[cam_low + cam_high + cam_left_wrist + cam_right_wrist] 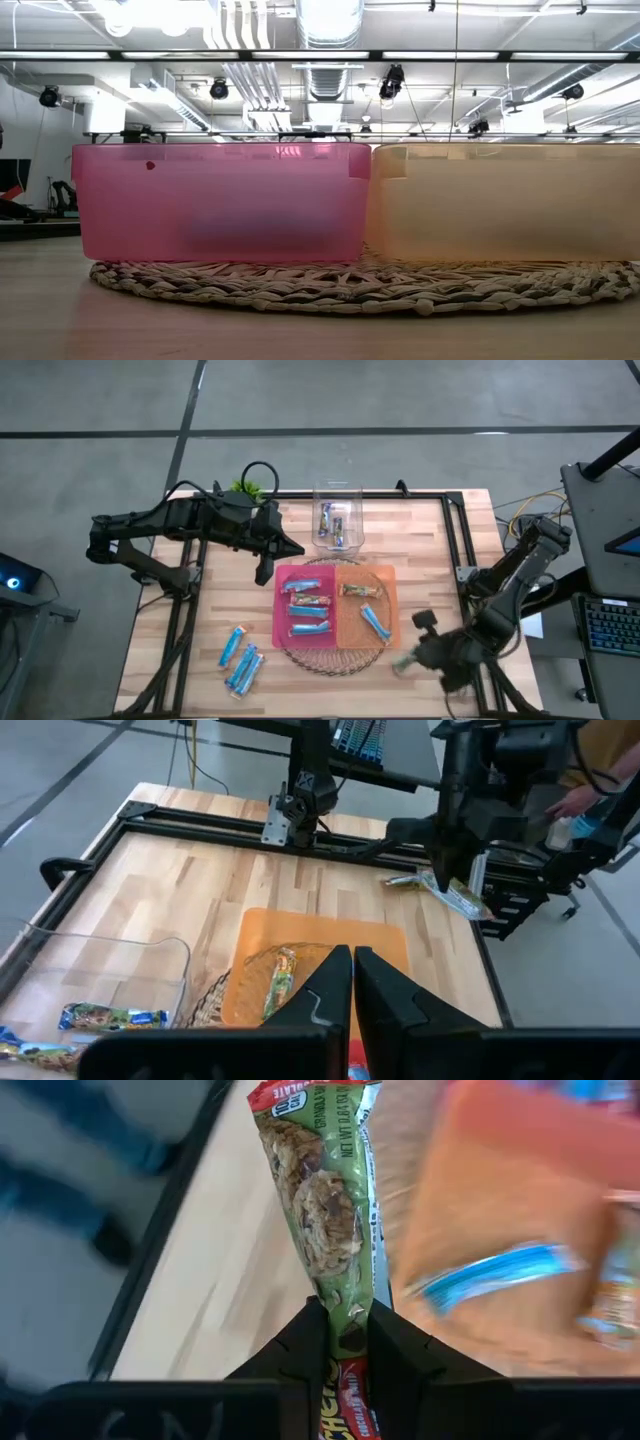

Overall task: Pick and place Granola Bars by type
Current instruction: Put the red granola bar into the red bin

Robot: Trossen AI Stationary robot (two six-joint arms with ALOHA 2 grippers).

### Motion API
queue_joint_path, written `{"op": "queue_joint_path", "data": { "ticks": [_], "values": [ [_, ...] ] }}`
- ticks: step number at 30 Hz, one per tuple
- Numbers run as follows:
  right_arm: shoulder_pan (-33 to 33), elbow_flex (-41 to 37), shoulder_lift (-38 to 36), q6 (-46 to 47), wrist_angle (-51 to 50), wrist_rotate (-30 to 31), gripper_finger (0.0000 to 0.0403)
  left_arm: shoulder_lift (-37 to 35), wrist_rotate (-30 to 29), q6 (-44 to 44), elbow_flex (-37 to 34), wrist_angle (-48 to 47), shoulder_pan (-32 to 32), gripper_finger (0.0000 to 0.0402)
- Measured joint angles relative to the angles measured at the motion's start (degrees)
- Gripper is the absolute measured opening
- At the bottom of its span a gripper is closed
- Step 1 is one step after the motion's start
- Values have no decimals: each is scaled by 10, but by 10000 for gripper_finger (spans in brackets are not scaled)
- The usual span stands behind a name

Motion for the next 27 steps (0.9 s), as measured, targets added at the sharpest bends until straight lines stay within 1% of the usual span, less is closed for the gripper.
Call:
{"op": "queue_joint_path", "data": {
  "ticks": [2,7,10,13,18,23,24,27],
  "values": [
    [-31,8,0,15,4,10,52,0,-4,0,0,0,0,0],
    [-120,11,0,26,38,10,52,0,-6,1,0,0,0,0],
    [-166,11,0,16,68,10,52,0,-6,1,0,-1,0,0],
    [-204,10,0,-16,101,9,52,0,-6,1,0,-4,0,0],
    [-250,10,0,-61,140,-10,52,0,-6,1,0,-4,0,0],
    [-279,9,0,-71,146,-23,52,0,-6,1,0,-15,0,0],
    [-283,9,0,-71,150,-26,52,0,-10,1,0,-23,1,0],
    [-292,9,0,-71,164,-29,52,-8,-56,-1,-1,-44,0,0]
  ]
}}
